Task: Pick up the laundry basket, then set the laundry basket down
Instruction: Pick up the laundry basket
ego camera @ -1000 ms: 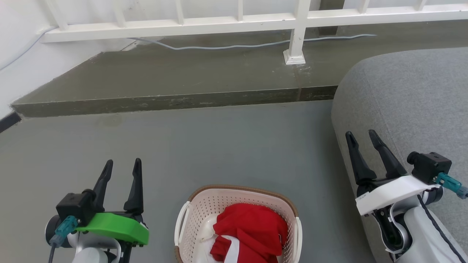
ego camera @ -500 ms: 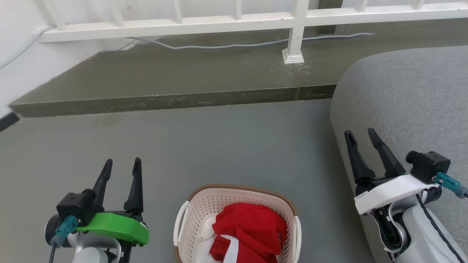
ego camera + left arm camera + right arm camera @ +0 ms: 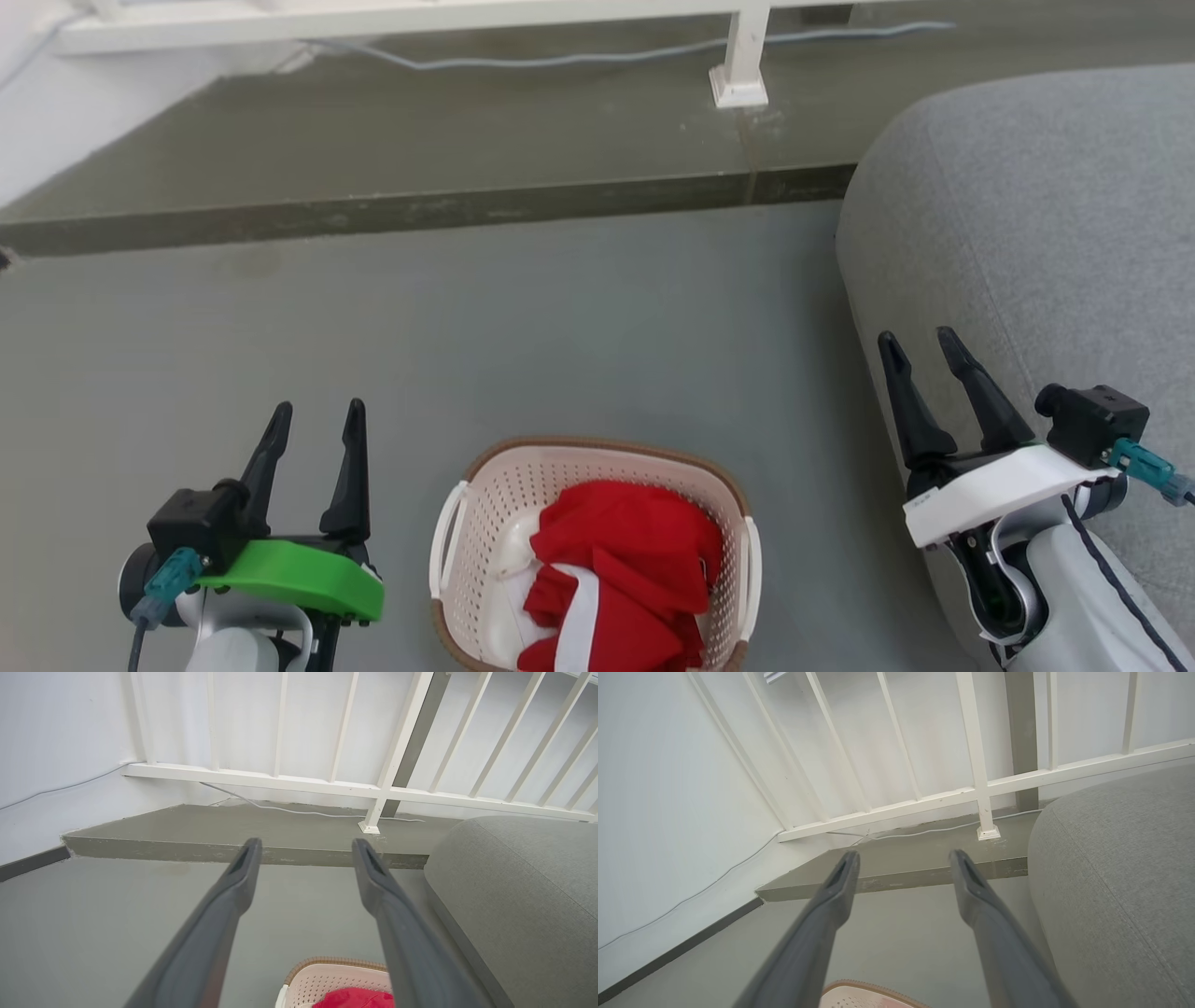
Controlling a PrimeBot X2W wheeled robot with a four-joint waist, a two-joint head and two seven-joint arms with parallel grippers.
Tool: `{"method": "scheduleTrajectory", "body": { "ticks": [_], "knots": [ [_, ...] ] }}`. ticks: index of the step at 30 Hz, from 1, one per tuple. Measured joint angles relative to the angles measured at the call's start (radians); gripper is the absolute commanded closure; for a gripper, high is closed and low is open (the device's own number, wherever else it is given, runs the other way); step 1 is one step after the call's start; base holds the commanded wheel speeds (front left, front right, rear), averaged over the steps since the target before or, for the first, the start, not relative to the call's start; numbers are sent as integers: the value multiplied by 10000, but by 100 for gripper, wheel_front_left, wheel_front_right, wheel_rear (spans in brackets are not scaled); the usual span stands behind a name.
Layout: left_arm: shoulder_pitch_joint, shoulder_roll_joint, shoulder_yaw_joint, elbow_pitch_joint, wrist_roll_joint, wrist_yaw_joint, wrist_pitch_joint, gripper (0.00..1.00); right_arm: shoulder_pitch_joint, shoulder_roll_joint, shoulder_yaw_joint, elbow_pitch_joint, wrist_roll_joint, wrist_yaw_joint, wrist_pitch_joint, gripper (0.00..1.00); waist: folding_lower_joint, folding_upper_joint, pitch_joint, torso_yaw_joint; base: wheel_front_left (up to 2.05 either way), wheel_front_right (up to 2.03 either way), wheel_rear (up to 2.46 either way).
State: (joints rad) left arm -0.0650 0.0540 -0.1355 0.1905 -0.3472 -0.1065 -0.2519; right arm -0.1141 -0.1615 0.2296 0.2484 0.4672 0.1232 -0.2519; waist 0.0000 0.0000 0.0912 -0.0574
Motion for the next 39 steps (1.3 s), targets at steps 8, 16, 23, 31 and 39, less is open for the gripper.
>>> {"method": "scheduleTrajectory", "body": {
  "ticks": [8, 16, 23, 31, 39],
  "knots": [
    [-476, -12, -21, 23, 69, -27, 0, 0, -285, -44, -128, -295, 25, 0, 0, 0, 0, 0, 774, -89, 0, 0, 0],
    [-1032, -21, -82, 431, 96, -86, 0, 0, -821, -36, -169, -681, 105, 0, -2, 0, 0, 0, 1751, -158, 0, 0, 0],
    [-1626, 86, -205, 1267, 94, -123, 0, 0, -1378, -27, -2, -1022, 182, 0, -17, 0, 0, 0, 2700, -259, 0, 0, 0],
    [-2590, 245, -261, 2288, -92, -169, 67, 0, -1874, -29, 6, -1264, 272, 0, -27, 0, 1, 0, 3812, -438, 0, 0, 0],
    [-3608, 441, -407, 3620, -301, -180, 529, 0, -2457, -27, 100, -1467, 345, 0, -27, 0, 1, 0, 5042, -630, 0, 0, 0]
  ]
}}
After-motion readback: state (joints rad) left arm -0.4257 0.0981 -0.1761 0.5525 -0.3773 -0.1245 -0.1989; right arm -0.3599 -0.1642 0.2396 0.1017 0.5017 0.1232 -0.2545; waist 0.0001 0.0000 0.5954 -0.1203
